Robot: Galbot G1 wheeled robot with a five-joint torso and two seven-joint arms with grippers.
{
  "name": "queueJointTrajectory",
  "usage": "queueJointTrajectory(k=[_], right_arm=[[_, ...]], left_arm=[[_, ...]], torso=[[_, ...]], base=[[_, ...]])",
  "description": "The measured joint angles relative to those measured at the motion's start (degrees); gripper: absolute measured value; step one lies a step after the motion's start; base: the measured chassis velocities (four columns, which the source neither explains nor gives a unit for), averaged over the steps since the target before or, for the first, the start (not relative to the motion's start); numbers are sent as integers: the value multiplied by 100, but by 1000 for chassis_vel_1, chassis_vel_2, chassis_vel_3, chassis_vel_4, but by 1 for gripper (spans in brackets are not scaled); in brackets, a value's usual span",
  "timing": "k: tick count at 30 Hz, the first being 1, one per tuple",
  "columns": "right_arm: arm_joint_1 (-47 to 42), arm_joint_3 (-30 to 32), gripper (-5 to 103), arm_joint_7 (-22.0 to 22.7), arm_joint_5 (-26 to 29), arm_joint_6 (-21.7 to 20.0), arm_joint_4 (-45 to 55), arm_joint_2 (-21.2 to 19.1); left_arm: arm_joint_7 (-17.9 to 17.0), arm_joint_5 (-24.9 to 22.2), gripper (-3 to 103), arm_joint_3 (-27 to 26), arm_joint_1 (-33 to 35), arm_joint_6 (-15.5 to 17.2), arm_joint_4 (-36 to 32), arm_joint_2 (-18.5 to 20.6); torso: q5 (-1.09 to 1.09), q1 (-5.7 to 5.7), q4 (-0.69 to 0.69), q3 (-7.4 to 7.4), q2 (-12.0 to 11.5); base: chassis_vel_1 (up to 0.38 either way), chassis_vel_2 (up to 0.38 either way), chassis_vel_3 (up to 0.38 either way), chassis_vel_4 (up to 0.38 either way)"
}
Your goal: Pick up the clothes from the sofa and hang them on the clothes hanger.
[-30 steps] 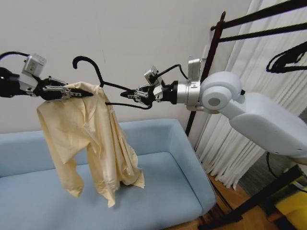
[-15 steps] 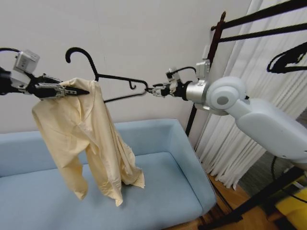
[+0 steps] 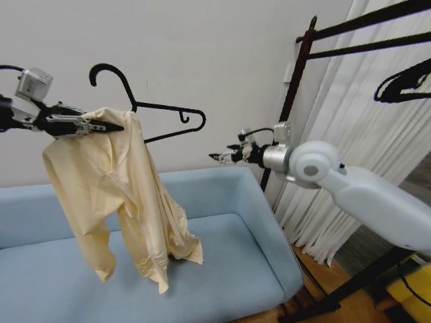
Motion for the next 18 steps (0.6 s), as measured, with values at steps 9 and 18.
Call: queueJointTrajectory(k=[9,18], right_arm=[[-1685,-7,100,761,-433,133,429,828],[-2170,-154,100,1044,-367,480,269,1452]], left_arm=[[-113,-140,4,-18,-34,-1,42,-89],[-101,-192,4,22,-71,26,14,-147]], torso=[[0,0,2,0,0],[-1,0,0,0,0]], base=[[0,0,0,0],[0,0,0,0]])
